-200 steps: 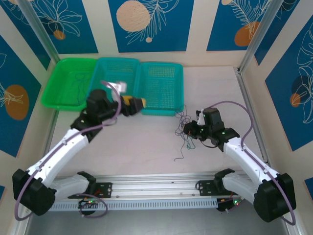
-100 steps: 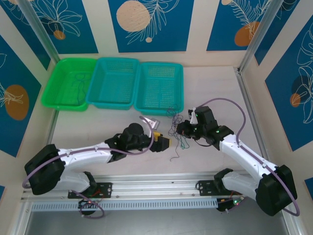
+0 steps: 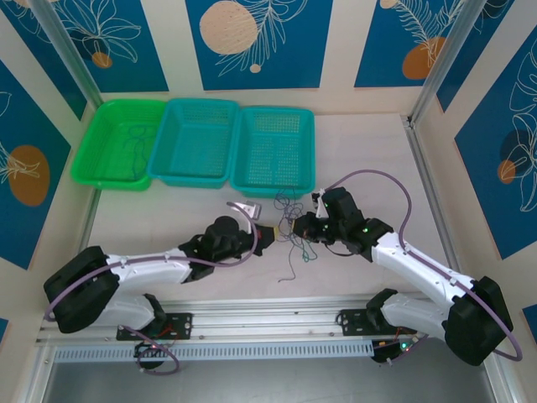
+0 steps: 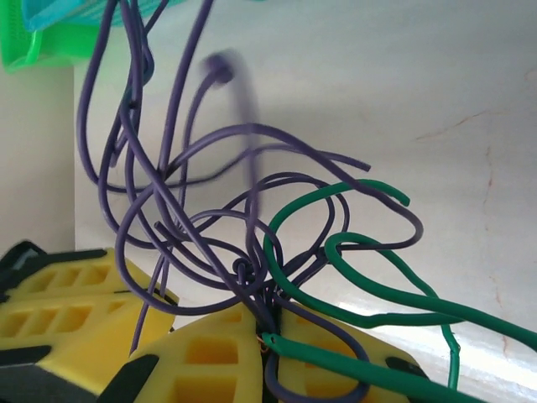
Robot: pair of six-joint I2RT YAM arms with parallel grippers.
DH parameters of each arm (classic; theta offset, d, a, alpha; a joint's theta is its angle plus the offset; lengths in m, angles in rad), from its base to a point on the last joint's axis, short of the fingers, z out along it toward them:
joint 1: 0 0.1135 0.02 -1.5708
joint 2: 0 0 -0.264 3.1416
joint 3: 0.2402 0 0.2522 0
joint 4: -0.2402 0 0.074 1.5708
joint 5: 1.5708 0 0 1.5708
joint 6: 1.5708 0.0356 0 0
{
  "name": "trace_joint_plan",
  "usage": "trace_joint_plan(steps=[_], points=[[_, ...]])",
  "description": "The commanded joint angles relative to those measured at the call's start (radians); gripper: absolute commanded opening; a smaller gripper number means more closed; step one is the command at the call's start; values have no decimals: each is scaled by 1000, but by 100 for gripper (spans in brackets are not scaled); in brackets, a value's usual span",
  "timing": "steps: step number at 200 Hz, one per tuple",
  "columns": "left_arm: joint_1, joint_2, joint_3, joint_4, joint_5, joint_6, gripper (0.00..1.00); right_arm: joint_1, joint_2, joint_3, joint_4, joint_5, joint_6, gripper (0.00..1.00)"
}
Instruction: Untangle the cables
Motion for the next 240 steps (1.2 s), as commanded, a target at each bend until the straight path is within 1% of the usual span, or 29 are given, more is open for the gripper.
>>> trace_joint_plan(steps=[1, 13, 22, 38, 56, 70, 97, 102, 111, 123, 127, 140, 168, 182, 220, 240], points=[[31, -96, -71, 5, -61, -10, 0, -8, 0, -10, -28, 73, 34, 0], [55, -158, -94, -75, -84, -3, 0, -29, -3, -15, -61, 105, 38, 0], [77, -207, -105, -156, -104, 8, 0, -47, -6, -25, -79, 124, 44, 3], [127, -303, -146, -249, -122, 17, 0, -94, -13, -53, -86, 118, 51, 5], [171, -401, -190, -298, -90, 30, 0, -107, -16, -70, -65, 113, 31, 6], [180, -457, -200, -353, -63, 62, 0, -107, -3, -68, -48, 110, 22, 5], [180, -472, -213, -326, 43, 111, 0, -94, 68, -35, 31, 42, -18, 2], [180, -464, -212, -316, 62, 115, 5, -89, 86, -24, 43, 30, -26, 0], [179, -446, -205, -304, 81, 117, 17, -82, 119, -4, 55, 9, -34, 0], [180, -414, -191, -294, 94, 132, 38, -70, 162, 27, 60, -13, -49, 0], [180, -403, -184, -294, 97, 138, 44, -65, 174, 35, 61, -19, -55, 0], [180, -361, -159, -311, 94, 163, 53, -45, 203, 57, 65, -33, -72, 0], [180, -288, -129, -291, 91, 177, 63, -20, 224, 79, 62, -58, -97, 0], [180, -249, -109, -303, 79, 181, 66, -12, 222, 85, 65, -76, -109, 0], [199, -132, -59, -282, 68, 233, 69, 17, 216, 105, 70, -119, -134, 0], [215, -54, -35, -235, 70, 251, 69, 41, 213, 116, 70, -124, -135, 0]])
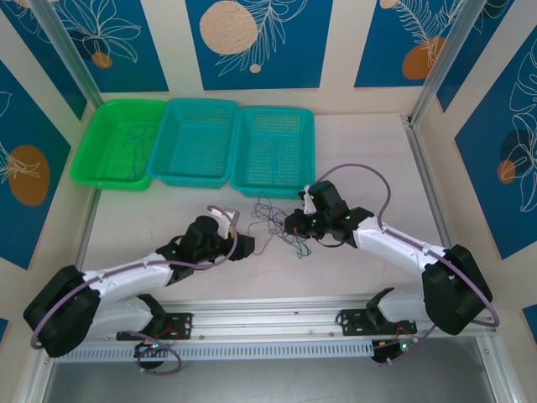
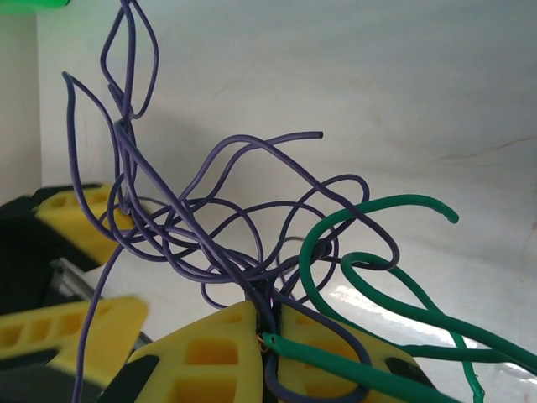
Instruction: Untangle the cables
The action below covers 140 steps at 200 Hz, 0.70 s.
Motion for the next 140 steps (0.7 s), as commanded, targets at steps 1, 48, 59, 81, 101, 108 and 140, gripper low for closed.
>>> trace_joint_plan(steps=[1, 48, 59, 81, 101, 108, 140], points=[[26, 74, 47, 65, 5, 53, 69, 29, -8, 43, 12, -49, -28, 0], [33, 157, 64, 189, -2, 22, 15, 37, -24, 50, -32, -4, -13, 0], [35, 144, 55, 188, -29, 14, 0, 31, -35, 42, -50, 32, -6, 0], [45, 75, 20, 134, -107, -12, 0, -20, -67, 7, -98, 113, 25, 3], [86, -27, -27, 40, -161, -57, 0, -113, -106, -58, -115, 154, 54, 13], [110, -73, -49, 18, -156, -66, 0, -151, -122, -86, -122, 164, 70, 16], [245, -320, -125, -147, -113, -55, 0, -332, -223, -202, -141, 148, 121, 17]])
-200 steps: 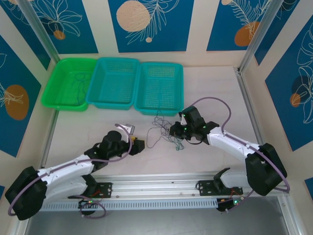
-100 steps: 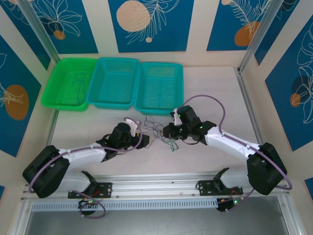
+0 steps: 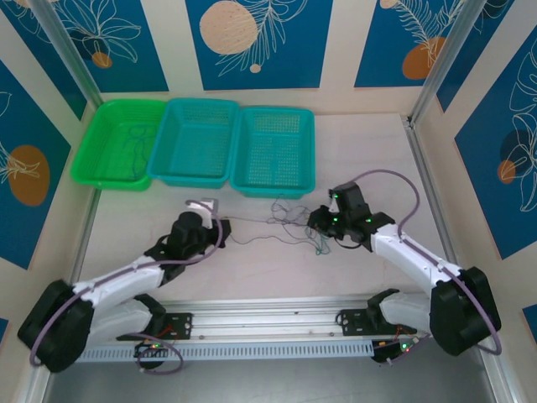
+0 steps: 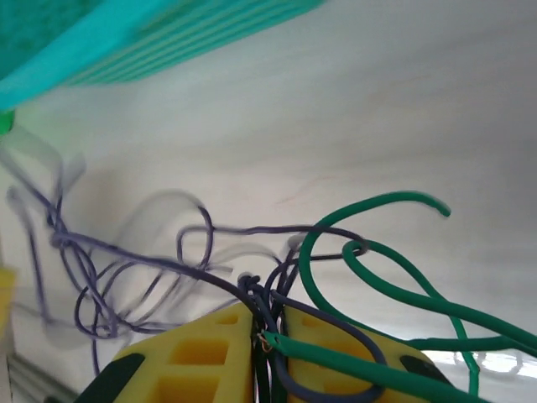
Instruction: Untangle the cables
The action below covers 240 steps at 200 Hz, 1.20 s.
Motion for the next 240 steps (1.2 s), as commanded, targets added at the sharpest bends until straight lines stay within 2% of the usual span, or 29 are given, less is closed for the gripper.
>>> trace_joint_plan(steps=[1, 31, 48, 67, 79, 89, 105, 132, 156, 172, 192, 217, 234, 240], points=[[90, -164, -54, -174, -12, -9, 0, -99, -77, -83, -70, 39, 60, 17], [170, -311, -79, -297, 37, 6, 0, -145, -162, -119, -120, 121, 92, 23], [186, -335, -104, -294, 52, -12, 0, -146, -191, -129, -103, 109, 89, 25], [188, -314, -127, -256, 76, -39, 0, -118, -198, -113, -78, 76, 50, 43], [188, -288, -133, -231, 98, -48, 0, -61, -195, -79, -86, 75, 7, 55], [188, -267, -133, -220, 110, -53, 0, -5, -191, -52, -94, 98, -25, 61], [187, -252, -131, -205, 120, -55, 0, 141, -182, -14, -90, 192, -84, 68], [188, -262, -119, -209, 114, -55, 0, 352, -60, 65, -56, 311, -209, 70], [188, -277, -99, -243, 107, -42, 0, 510, 164, 205, -127, 469, -310, 69], [188, -288, -95, -261, 96, -42, 0, 586, 312, 289, -149, 517, -376, 69], [188, -301, -95, -272, 87, -47, 0, 628, 473, 374, -170, 503, -410, 69], [188, -316, -85, -315, 62, -57, 0, 617, 597, 427, -194, 510, -373, 68], [189, -321, -65, -378, 15, -68, 0, 595, 637, 438, -212, 527, -329, 60], [189, -322, -57, -412, -9, -73, 0, 585, 639, 434, -217, 540, -308, 54]])
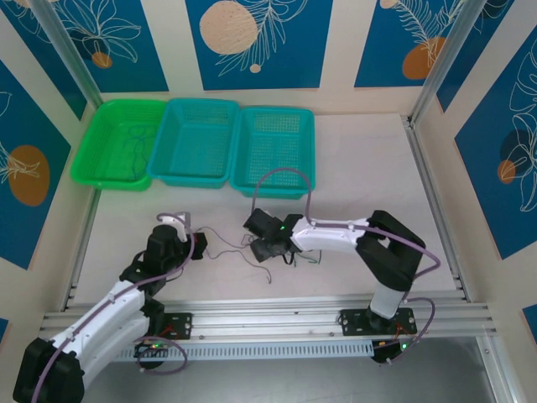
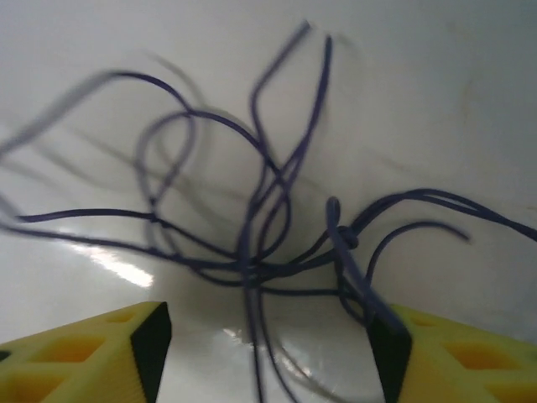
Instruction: Untangle the cables
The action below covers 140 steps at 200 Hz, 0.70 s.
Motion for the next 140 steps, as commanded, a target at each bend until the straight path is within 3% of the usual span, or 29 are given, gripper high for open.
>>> trace_joint_plan(steps=[1, 12, 30, 42, 69, 108, 140], points=[[12, -15, 58, -107, -85, -23, 0, -36, 24, 25, -70, 71, 46, 53], [15, -21, 69, -152, -124, -26, 0, -55, 7, 2, -65, 85, 75, 42], [25, -37, 80, -203, -171, -37, 0, -110, -62, -65, -39, 85, 127, 13], [38, -53, 83, -232, -197, -49, 0, -157, -128, -123, -18, 76, 161, 5], [80, -87, 73, -279, -217, -68, 0, -299, -324, -285, 47, 30, 253, 1], [127, -132, 58, -305, -203, -76, 0, -611, -657, -536, 163, -178, 344, 1], [137, -118, 53, -269, -163, -72, 0, -660, -727, -549, 150, -247, 311, 2]])
